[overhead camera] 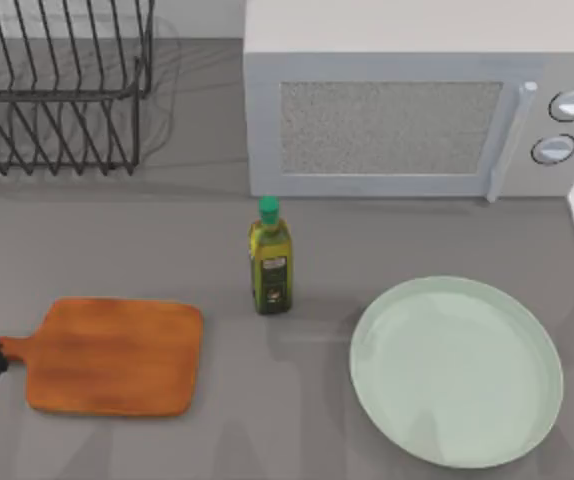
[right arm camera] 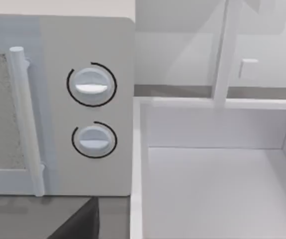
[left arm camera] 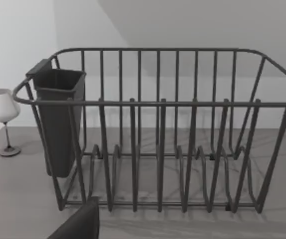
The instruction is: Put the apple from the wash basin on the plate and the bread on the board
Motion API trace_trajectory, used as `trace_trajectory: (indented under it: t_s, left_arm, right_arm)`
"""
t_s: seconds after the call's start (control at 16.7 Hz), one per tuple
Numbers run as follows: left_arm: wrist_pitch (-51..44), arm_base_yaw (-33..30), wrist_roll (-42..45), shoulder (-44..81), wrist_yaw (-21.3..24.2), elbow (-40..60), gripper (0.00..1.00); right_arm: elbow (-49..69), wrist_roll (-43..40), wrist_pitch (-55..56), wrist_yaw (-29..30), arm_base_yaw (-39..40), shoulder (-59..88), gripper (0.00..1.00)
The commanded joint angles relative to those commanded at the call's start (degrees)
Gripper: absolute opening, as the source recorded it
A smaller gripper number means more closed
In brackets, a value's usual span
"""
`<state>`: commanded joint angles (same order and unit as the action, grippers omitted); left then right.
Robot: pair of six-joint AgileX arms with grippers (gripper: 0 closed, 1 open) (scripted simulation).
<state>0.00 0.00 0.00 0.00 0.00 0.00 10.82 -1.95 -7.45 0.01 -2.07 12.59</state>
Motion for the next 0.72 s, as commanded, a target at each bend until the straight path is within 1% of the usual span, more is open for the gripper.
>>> trace_trajectory:
  t_s: [0.24,0.72]
  left_arm:
    - [0.0,0.0,0.0,0.0,0.0,0.0,1.0]
    - [0.0,0.0,0.0,0.0,0.0,0.0,1.0]
  right_arm:
    - [14.54,-2.62,-10.04,0.02,-2.79,19.25,1.0]
    - [48.37,-8.72,-33.36,0.05,-9.28,67.44,1.0]
